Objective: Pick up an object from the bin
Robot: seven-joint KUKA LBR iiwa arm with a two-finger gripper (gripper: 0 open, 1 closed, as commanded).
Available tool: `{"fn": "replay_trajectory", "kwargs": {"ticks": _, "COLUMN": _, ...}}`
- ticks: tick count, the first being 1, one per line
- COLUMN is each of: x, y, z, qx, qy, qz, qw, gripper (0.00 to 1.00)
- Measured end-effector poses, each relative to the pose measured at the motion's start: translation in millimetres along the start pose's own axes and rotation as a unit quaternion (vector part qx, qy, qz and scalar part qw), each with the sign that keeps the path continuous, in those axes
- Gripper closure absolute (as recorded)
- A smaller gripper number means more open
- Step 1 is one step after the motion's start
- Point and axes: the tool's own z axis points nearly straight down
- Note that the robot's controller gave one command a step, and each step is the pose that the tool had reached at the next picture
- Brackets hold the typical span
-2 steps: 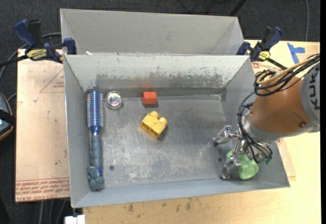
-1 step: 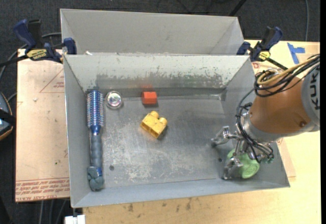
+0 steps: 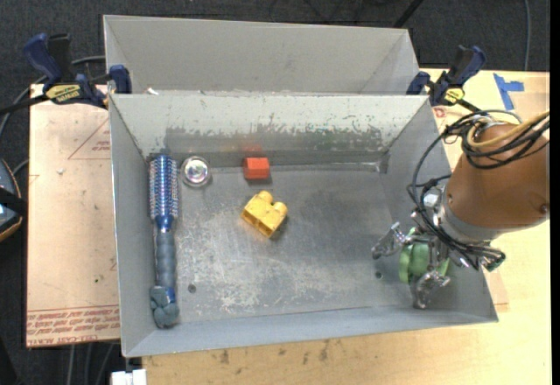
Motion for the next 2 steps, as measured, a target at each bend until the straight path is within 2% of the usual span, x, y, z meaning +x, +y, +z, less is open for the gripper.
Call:
{"fn": "replay_trajectory", "kwargs": {"ticks": 1, "x": -25.9, "y": -25.1, "z": -33.9, "qx": 0.001, "qy": 0.0014, "qz": -0.276, "qw": 0.9613, "gripper": 0.00}}
{"fn": "replay_trajectory", "kwargs": {"ticks": 2, "x": -54.2, "y": -10.4, "z": 20.1, "qx": -0.004, "qy": -0.0076, "qz": -0.422, "qw": 0.9064, "gripper": 0.00}}
